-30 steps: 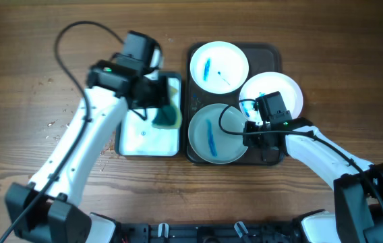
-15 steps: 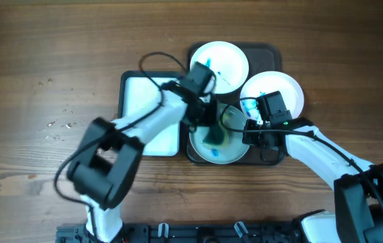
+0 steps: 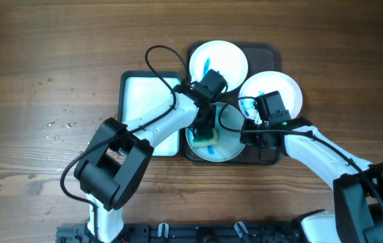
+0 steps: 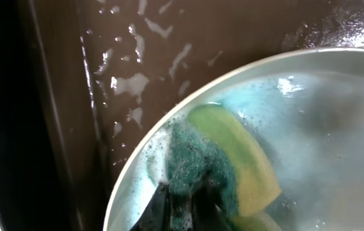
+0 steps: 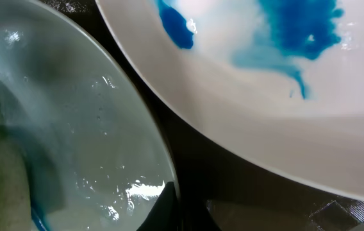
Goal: Clean dirty plates on tray and stack at the side
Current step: 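Scrub the front plate with the sponge while the right gripper holds its rim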
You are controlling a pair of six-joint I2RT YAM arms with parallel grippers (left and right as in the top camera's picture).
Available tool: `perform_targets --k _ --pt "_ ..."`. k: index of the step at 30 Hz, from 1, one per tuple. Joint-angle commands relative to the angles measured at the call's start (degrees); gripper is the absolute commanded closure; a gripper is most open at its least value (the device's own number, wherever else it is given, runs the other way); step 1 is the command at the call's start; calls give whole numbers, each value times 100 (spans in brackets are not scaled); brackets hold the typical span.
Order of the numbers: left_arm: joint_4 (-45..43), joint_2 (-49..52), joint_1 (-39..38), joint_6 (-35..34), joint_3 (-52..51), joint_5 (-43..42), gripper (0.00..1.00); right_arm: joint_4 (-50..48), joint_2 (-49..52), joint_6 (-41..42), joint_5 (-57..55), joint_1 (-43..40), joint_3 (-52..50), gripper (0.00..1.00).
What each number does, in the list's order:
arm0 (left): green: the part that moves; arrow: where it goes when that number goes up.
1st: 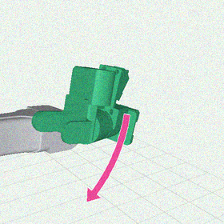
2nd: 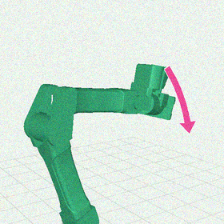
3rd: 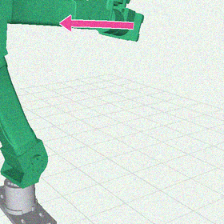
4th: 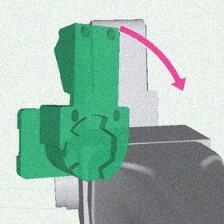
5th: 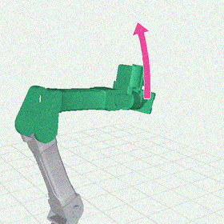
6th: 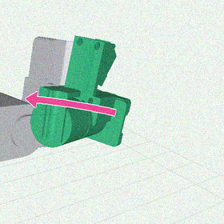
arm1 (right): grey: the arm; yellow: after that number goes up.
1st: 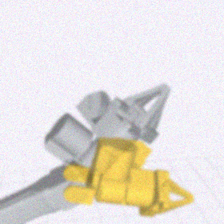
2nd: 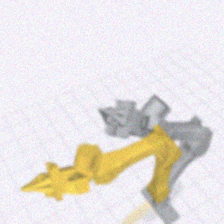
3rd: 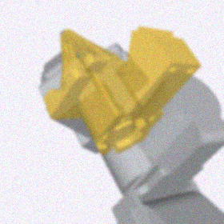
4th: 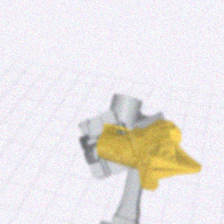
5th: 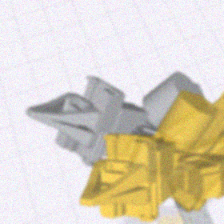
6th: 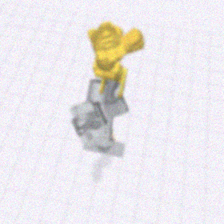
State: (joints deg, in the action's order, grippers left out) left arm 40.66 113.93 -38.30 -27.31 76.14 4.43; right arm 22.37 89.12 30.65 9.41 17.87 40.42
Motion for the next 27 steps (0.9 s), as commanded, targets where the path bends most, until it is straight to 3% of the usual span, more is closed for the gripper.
perform_targets --k 1,3,5,8,15,20,27 --pt "-286 289 251 238 -221 308 96 94 142 103 -343 -52 -37 96" --pt "-728 306 238 461 -221 -1519 96 94 142 105 -345 -52 -37 96" --pt "-1165 323 184 457 -254 -2649 96 94 142 138 -348 -52 -37 96" --pt "-1484 323 7 455 -286 -3410 96 72 142 461 -348 -55 -37 96" --pt "-505 323 -155 680 -286 -3482 96 -24 142 688 -343 -52 -37 96" --pt "221 321 212 741 -284 -1718 96 -33 142 691 -341 -52 -37 96" --pt "570 264 1067 927 -278 -734 96 -101 142 688 -343 -52 -37 96"
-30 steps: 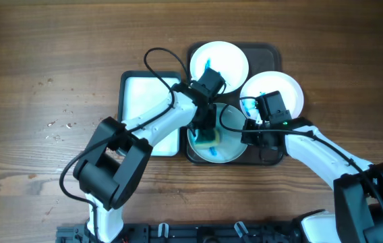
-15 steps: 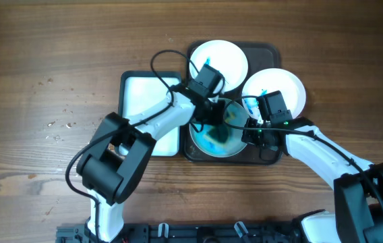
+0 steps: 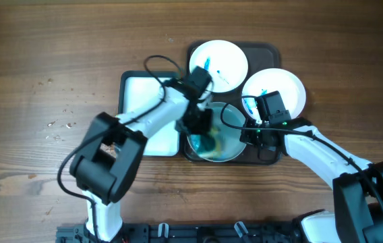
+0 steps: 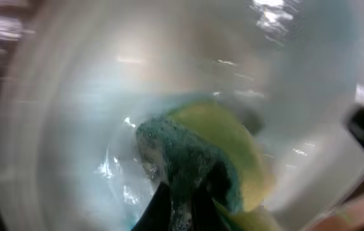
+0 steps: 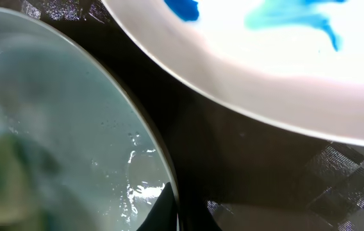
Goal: Clean dirty plates on tray and stack at the side
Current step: 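Scrub the front plate with the sponge while the right gripper holds its rim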
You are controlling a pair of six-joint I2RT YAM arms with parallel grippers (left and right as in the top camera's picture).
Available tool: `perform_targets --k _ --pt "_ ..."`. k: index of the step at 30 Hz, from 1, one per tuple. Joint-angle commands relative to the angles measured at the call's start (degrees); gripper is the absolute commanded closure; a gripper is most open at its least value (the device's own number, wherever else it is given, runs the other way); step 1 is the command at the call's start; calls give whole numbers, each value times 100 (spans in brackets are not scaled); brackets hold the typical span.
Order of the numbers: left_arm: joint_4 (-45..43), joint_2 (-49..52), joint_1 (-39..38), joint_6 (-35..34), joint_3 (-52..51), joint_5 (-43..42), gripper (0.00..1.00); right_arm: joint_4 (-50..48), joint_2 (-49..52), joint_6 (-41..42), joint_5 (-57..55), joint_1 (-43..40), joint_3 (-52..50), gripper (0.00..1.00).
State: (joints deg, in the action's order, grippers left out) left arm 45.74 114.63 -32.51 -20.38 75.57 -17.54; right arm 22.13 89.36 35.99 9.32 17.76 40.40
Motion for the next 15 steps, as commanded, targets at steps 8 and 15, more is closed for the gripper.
perform_targets --k 8,15 --pt "-496 195 361 350 -179 487 96 -96 118 170 -334 -42 -35 96" --pt "-1447 273 -258 -304 -210 -1561 96 -197 118 511 -334 -42 -35 96"
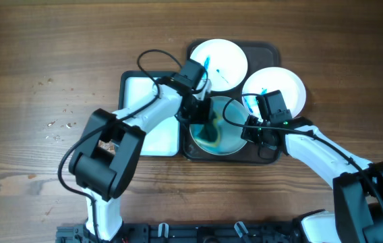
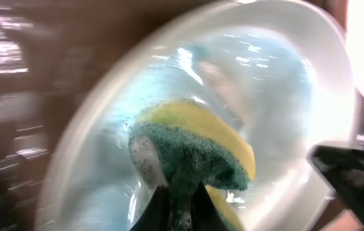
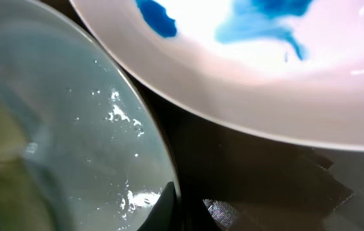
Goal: Clean dirty plates on tray and stack at the side
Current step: 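Scrub the front plate with the sponge while the right gripper holds its rim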
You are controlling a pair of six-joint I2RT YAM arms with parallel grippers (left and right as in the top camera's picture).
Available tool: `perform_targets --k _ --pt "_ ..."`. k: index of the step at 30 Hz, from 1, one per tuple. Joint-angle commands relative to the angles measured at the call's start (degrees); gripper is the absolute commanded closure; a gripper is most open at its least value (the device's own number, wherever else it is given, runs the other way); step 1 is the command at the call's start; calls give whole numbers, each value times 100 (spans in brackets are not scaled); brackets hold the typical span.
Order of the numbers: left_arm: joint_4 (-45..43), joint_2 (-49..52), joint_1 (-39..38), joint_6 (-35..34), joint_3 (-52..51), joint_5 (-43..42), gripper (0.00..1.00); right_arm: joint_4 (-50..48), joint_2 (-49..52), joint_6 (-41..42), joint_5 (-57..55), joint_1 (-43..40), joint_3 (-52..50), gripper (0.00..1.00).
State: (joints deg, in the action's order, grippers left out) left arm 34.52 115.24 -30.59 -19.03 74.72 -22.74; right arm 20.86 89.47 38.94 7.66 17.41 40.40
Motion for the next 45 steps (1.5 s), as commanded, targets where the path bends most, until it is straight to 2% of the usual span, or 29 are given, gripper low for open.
perform_targets --k 1,5,9,14,17,19,22,25,29,31,36,38,43,45 --pt "-595 223 -664 -452 -144 -1176 96 -70 107 219 -168 -7 -35 96" --pt "-1067 232 -975 -461 -144 -1169 96 -63 107 214 -166 -7 -35 96" --pt "-1108 232 -796 -562 -144 -949 96 -63 107 210 -101 -7 -35 96" --pt "-407 232 -313 -146 -144 -439 96 -70 107 214 -35 -7 -35 96" --pt "221 229 -52 240 -142 155 96 -70 107 214 -33 -7 -35 96" --pt "538 219 101 240 -144 793 96 -70 107 214 -35 -7 -35 96" --pt "627 131 350 522 -129 1349 96 -72 107 214 -35 -7 -35 96" --pt "581 -31 463 535 2 1346 96 -72 107 214 -35 -7 -35 96" --pt "35 -92 363 483 46 1099 96 -74 107 214 -35 -7 -35 96" --pt "-334 -70 192 223 28 885 96 -70 107 212 -35 -7 -35 96" --pt "-1346 216 -601 186 24 955 96 -66 107 192 -13 -7 -35 96" --pt "-1515 363 -863 157 24 975 96 -61 107 195 15 -7 -35 96" --pt "-1615 472 -1182 -455 24 914 96 -66 107 197 96 -7 -35 96" --pt "-1622 472 -1196 -431 24 249 96 -68 107 197 96 -7 -35 96"
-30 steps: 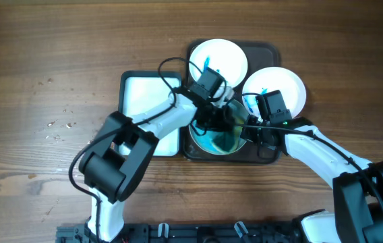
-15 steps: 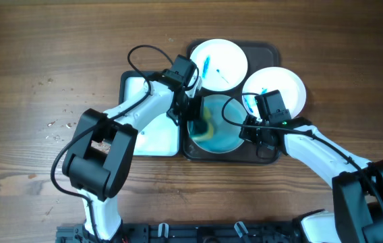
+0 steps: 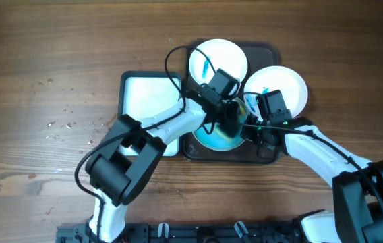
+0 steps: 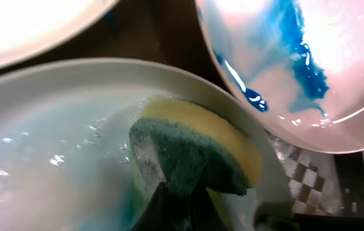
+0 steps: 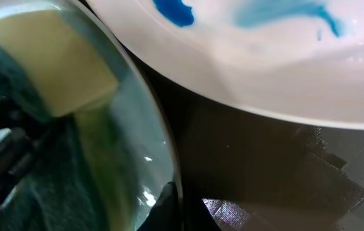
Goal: Clean dirty plates on tray and stack at the side
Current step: 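Scrub the front plate with the sponge while the right gripper holds its rim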
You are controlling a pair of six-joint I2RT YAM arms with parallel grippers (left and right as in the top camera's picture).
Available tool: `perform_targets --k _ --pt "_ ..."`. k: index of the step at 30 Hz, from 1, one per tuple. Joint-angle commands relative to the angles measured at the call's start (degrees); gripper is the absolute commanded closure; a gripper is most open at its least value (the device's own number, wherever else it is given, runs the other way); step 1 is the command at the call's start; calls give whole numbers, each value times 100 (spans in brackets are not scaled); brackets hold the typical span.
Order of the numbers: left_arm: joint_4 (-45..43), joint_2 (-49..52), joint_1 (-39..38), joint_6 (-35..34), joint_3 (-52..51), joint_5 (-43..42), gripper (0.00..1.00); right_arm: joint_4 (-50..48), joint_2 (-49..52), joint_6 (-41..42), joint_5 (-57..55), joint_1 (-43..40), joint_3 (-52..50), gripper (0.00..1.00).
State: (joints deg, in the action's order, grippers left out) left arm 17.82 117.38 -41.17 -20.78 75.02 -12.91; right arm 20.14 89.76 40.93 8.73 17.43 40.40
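A dark tray (image 3: 272, 50) carries three white plates. The front plate (image 3: 208, 140) is wet and soapy. My left gripper (image 4: 179, 205) is shut on a yellow and green sponge (image 4: 195, 151), pressing it on that plate's right far edge. My right gripper (image 5: 175, 205) is shut on the same plate's rim (image 5: 164, 138), just beside the sponge (image 5: 54, 51). The right plate (image 3: 282, 88) and the far plate (image 3: 218, 57) both show blue stains; the right plate's stain (image 4: 300, 61) is close to the sponge.
A white basin (image 3: 144, 101) in a black frame sits to the left of the tray. Crumbs (image 3: 60, 128) lie on the wooden table (image 3: 43, 54) further left. The two arms meet closely over the front plate.
My left gripper and the sponge have gone from the left part of the wet plate to its right far edge, next to the right gripper. The right gripper still pinches the rim.
The sponge was first at the plate's front left edge, with the right gripper pinching the rim. Then it was in the plate's middle, then on its left part, now at the right far edge. The right gripper kept its hold on the rim at every moment.
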Motion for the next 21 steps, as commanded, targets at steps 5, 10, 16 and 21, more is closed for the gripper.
perform_targets --k 5,10,16,21 --pt "778 258 -50 -26 -7 -284 96 4 79 -4 -9 -9 -35 96" --pt "1482 229 149 457 -7 1462 96 2 79 -2 -11 -9 -35 96" --pt "1711 37 487 540 -7 2542 96 2 79 -2 -11 -9 -35 96" --pt "1716 -321 767 37 -4 2079 96 4 79 -44 13 -9 -35 96"
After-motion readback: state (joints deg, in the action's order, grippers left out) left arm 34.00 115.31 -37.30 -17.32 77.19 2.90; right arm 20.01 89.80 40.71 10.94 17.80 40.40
